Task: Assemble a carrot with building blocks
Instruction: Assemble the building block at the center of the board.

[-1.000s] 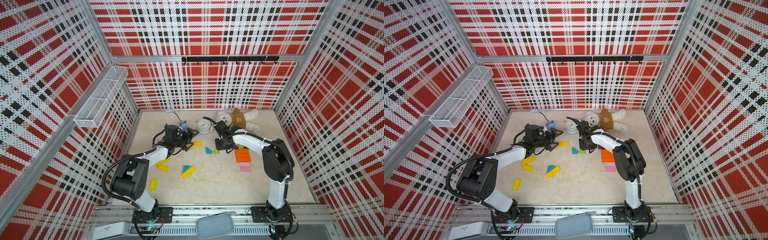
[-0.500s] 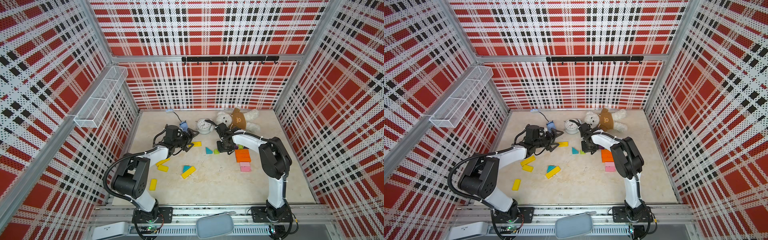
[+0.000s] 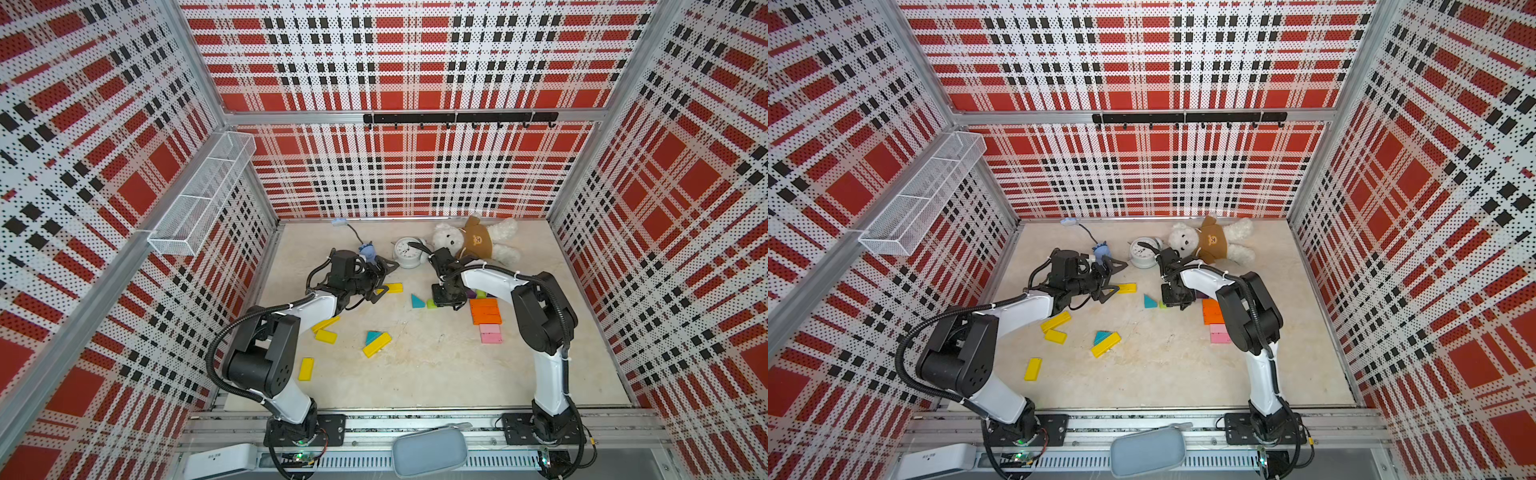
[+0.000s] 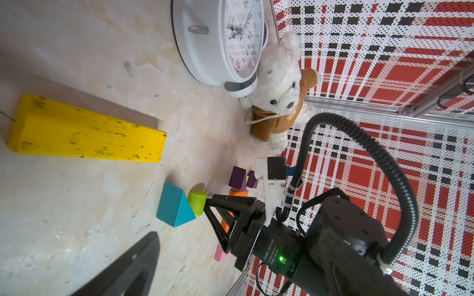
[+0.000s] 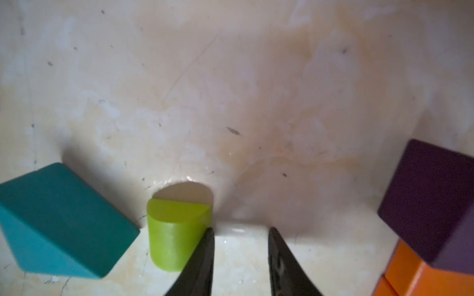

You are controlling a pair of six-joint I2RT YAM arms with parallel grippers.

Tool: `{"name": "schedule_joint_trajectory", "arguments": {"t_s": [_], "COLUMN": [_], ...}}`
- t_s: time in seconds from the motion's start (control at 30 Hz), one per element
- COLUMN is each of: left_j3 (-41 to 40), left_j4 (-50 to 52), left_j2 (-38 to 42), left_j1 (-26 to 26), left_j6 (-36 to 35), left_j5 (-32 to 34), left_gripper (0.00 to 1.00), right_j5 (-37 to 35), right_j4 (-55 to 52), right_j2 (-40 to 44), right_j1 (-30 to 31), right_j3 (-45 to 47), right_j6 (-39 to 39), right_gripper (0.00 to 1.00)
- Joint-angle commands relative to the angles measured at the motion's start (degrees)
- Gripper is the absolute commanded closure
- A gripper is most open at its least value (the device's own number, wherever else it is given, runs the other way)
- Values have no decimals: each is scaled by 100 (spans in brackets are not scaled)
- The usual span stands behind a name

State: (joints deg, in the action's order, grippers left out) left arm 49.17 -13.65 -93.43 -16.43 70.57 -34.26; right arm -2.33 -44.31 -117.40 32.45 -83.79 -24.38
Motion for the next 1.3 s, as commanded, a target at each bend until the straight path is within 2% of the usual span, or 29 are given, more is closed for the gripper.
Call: {"name": "schedule_joint_trajectory", "arguments": {"t_s": [0.0, 0.53, 0.87, 1.03, 1.27], "left_j3": [-39, -4, -10, 3, -3], "left_j4": [-168, -204, -225, -227, -247], "left_j2": [-36, -107, -105, -114, -114], "left_j1": [50, 79, 82, 82, 87], "left_j6": [160, 191, 199, 212, 219], "left_j5": [-124, -232, -254, -266, -266], "left_gripper": [1, 1, 1, 0, 0], "right_j5": [79, 154, 168, -28, 161], "right_j4": [98, 133, 169, 224, 361], "right_j2": [-73, -63, -22, 282, 751], "right_j1": [6, -2, -7, -7, 70], "right_j3": [-149, -202, -109, 76, 572], "right_j6": [65, 109, 82, 57, 19], "right_gripper": [63, 62, 57, 57, 57]}}
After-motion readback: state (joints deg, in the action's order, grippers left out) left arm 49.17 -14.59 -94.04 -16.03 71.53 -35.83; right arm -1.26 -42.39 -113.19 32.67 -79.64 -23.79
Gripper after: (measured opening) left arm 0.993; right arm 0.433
